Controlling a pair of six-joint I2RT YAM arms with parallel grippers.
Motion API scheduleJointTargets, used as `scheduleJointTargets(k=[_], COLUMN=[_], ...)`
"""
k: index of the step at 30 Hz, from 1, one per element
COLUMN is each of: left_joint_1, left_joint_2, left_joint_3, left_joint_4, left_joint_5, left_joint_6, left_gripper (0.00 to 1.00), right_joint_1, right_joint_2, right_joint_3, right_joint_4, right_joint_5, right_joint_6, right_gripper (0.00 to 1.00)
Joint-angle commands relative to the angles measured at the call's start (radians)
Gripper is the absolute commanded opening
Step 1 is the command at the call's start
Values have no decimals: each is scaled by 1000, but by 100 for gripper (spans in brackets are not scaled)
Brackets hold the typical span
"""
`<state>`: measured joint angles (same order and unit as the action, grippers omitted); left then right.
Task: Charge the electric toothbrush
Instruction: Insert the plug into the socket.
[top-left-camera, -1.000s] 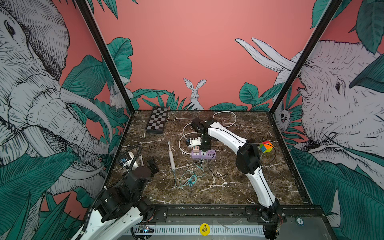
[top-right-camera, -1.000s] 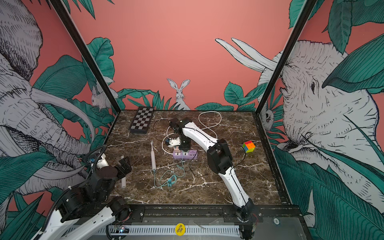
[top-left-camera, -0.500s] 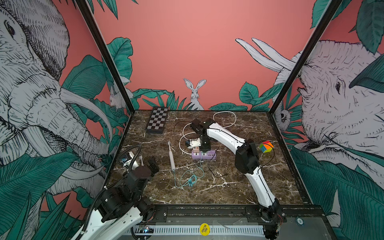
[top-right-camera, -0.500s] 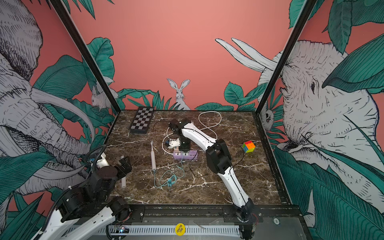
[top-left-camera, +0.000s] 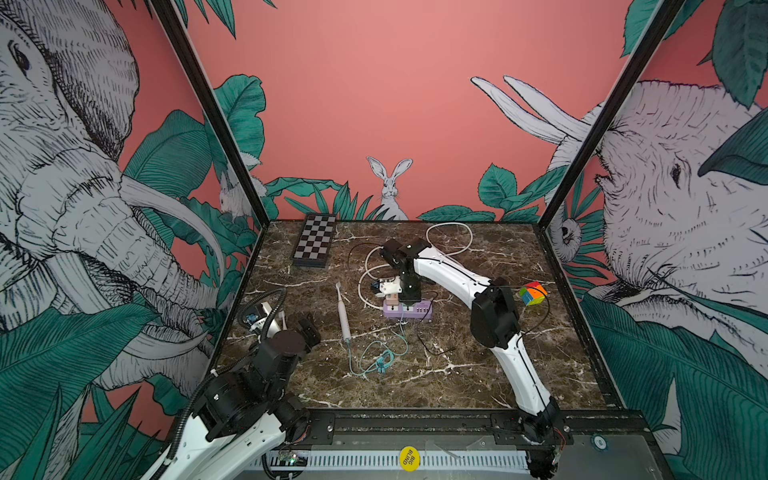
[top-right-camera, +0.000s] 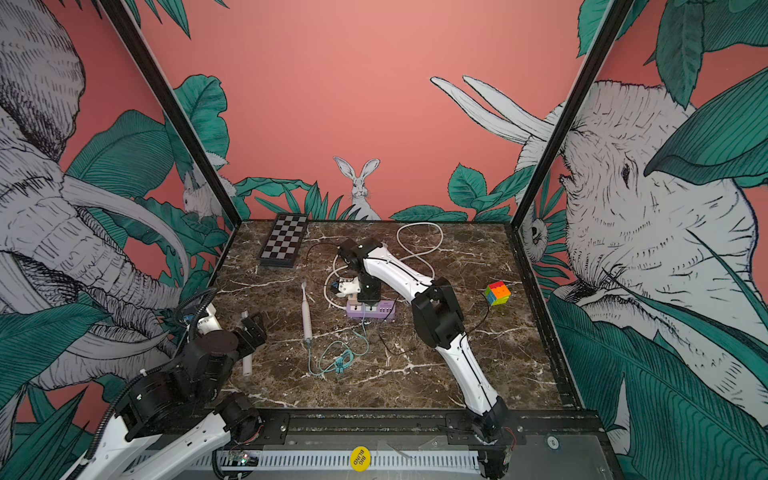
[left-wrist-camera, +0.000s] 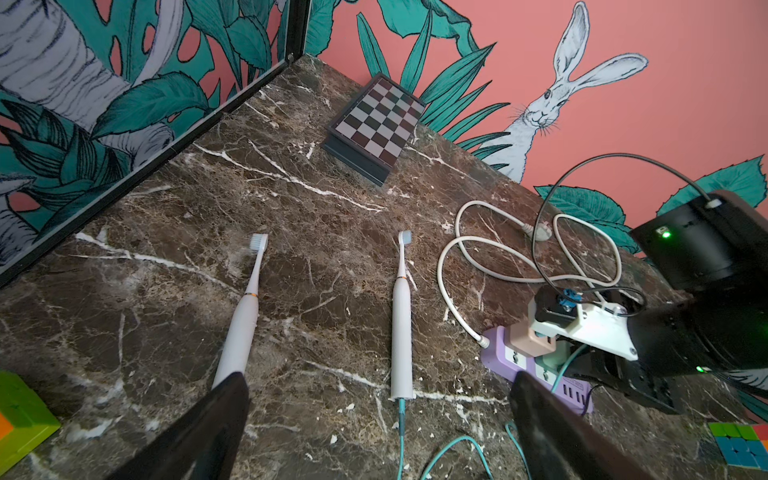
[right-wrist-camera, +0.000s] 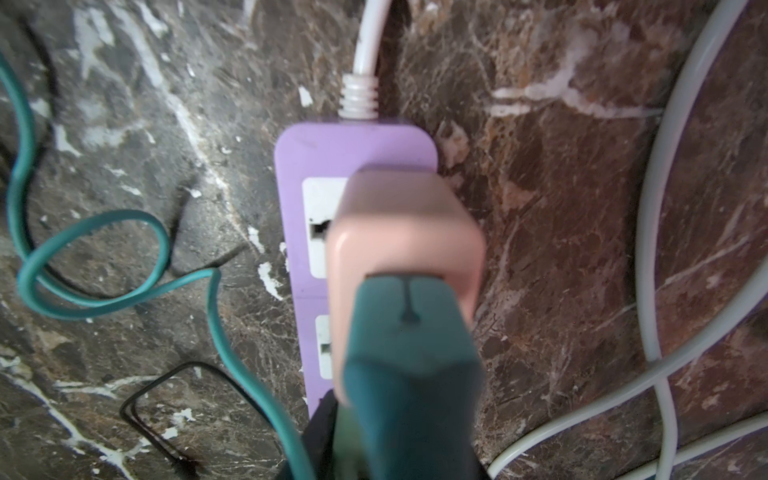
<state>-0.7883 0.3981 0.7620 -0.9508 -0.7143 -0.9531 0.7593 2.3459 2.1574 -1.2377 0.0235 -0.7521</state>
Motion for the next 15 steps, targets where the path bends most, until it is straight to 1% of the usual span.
scheduleJointTargets(k=[1,5,6,8,11,15], left_joint_1=[6,6,6,6,6,6], left_joint_2=[13,23,26,35,44,43], left_joint_3=[-1,5,7,11,11,4], left_joint_4=[4,4,2,3,2,0], left_joint_5=[-3,-1,-1,3,7,9], left_joint_6=[-13,-18,-19,-19,-26,-40], left_gripper=[99,99,99,99,99,99], right_joint_1=[-5,-8,-9,-8,-1,5], right_joint_2=[-53,-97,-106,-123,-159,-211], right_joint_3=[-1,26,27,29,18,-7], right_joint_4=[24,42,47,45,44,50], right_joint_5=[35,4,-1,-13,-20,-19], right_joint_6=[29,50,56,66,65,68], right_gripper=[43,55,63,69,81,86])
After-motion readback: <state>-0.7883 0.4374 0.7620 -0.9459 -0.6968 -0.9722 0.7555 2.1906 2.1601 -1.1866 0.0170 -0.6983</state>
